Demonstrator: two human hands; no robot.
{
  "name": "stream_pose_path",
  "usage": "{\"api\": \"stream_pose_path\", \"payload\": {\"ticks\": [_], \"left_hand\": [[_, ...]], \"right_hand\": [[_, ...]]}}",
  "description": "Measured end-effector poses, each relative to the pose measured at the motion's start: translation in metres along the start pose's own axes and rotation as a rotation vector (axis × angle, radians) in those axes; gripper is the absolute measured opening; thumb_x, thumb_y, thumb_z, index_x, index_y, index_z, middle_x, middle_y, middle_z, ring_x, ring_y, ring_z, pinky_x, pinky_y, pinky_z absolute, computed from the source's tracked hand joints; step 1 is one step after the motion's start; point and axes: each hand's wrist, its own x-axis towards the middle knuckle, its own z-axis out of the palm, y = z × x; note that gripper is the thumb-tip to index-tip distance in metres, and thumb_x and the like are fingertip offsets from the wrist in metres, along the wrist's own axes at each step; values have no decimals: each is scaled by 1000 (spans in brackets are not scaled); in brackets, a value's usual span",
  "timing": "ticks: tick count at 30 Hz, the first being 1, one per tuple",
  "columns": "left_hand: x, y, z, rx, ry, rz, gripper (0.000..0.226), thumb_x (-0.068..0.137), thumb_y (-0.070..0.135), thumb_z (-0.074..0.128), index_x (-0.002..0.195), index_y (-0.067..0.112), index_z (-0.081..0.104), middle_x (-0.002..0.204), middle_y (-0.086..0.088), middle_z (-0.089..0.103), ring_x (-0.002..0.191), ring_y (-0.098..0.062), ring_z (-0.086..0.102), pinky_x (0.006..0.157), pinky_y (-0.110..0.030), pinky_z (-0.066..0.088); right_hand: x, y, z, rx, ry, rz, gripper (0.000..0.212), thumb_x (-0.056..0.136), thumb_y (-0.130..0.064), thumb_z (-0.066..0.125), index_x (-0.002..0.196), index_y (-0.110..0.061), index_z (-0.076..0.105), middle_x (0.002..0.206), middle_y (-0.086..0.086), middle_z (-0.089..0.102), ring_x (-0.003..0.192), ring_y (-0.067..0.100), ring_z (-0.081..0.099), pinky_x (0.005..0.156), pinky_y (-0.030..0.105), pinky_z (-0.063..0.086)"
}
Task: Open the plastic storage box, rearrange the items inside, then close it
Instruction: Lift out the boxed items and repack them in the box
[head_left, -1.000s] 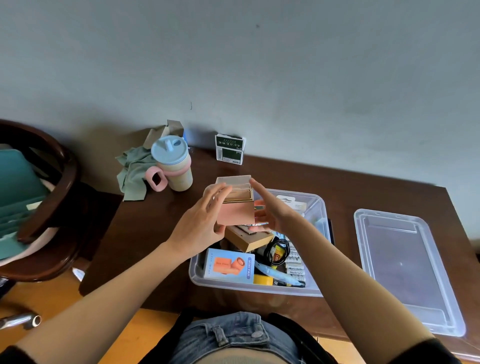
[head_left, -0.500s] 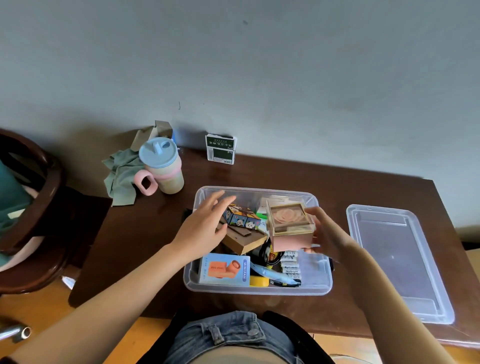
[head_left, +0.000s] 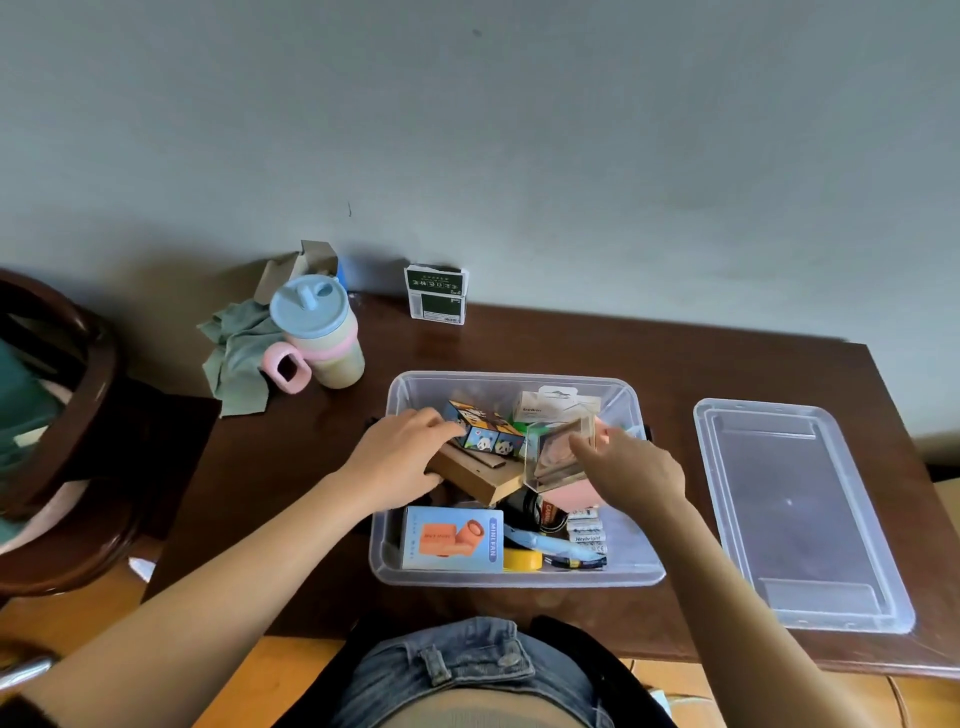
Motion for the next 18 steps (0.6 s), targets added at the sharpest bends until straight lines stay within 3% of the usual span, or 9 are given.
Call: {"api": "stream_pose_path", "payload": {"ticks": [2,3,5,7,9,11,14,18], "left_hand": [[-1,-2,3,-49,98,-19,44,86,34,64,129,33,53,123,10,51,110,-12,51,81,-27,45],[-1,-2,4,-87,151,-34,40,87,35,64,125,31,56,120,10,52,109,-13,52,80,-27,46],[0,-1,6,-168,234,-67,39,87,35,65,124,27,57,120,9,52,103,-14,55,75,-29,48],[6,2,9,-263,260,-109,42,86,32,67,125,25,55,121,7,48,89,-14,57,72,-27,48],[10,5,11,-389,268,-164,44,84,25,71,124,23,52,122,5,43,86,-13,57,76,-28,49],[12,6,14,-551,279,-194,45,82,15,73,121,20,50,123,2,42,98,-17,59,85,-33,53],[4,4,14,-720,347,-214,40,83,6,70,116,14,49,118,1,43,104,-16,61,88,-31,54],[-13,0,8,-563,339,-312,21,90,19,62,108,19,51,104,8,51,80,-8,61,71,-27,51]], "right_hand": [[-6,-5,-5,-104,101,-77,43,93,-44,36,123,-14,47,104,7,66,88,25,58,66,32,44],[-8,-9,-6,-88,124,-156,43,92,-40,43,126,-14,44,111,7,65,96,26,58,73,34,46],[-12,-19,-7,27,67,-357,66,85,-40,59,139,-14,33,133,8,53,121,27,48,99,39,40],[-13,-34,-7,39,20,-525,90,77,-47,68,147,-16,21,146,5,38,134,25,33,111,39,26],[-9,-53,-3,28,26,-614,92,74,-48,70,146,-18,21,145,4,38,133,24,34,108,37,28],[-1,-71,3,51,-7,-605,87,76,-42,71,145,-18,23,139,5,45,127,24,40,102,37,36],[12,-88,10,-55,-22,-548,75,79,-36,66,141,-18,29,122,7,56,110,27,54,82,35,45],[23,-88,11,-160,34,-528,56,80,-30,63,130,-18,41,112,6,62,98,29,60,68,32,42]]}}
